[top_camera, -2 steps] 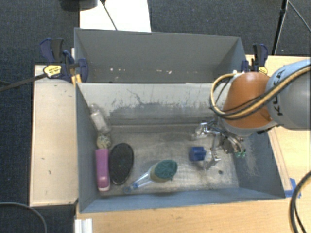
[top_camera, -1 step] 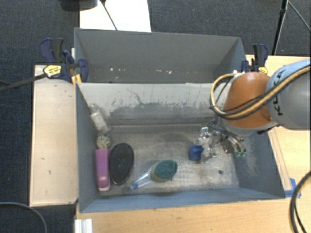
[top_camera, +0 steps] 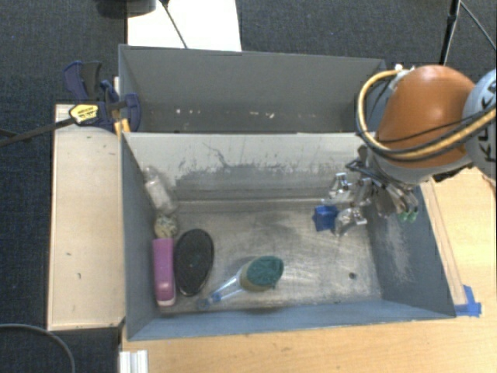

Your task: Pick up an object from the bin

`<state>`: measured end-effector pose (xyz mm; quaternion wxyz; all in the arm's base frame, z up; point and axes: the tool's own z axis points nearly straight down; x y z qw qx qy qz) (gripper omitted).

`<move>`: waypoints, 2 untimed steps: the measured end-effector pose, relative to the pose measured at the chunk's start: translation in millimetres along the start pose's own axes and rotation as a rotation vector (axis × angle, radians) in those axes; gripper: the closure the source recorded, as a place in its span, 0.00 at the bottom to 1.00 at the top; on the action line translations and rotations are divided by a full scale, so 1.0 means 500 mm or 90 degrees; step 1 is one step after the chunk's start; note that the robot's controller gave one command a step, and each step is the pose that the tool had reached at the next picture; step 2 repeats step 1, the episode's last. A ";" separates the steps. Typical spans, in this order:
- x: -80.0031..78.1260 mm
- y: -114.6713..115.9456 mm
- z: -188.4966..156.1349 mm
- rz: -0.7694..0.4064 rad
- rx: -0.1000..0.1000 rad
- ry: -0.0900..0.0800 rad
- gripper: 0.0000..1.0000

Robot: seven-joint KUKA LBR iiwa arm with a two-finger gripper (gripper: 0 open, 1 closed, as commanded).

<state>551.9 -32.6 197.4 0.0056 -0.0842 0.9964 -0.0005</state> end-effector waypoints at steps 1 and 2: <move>-0.069 0.049 -0.103 -0.186 -0.001 0.001 1.00; -0.069 0.049 -0.103 -0.186 -0.001 0.001 1.00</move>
Offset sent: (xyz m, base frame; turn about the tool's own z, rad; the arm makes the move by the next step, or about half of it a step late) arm 0.0276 0.0288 0.0495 -0.2921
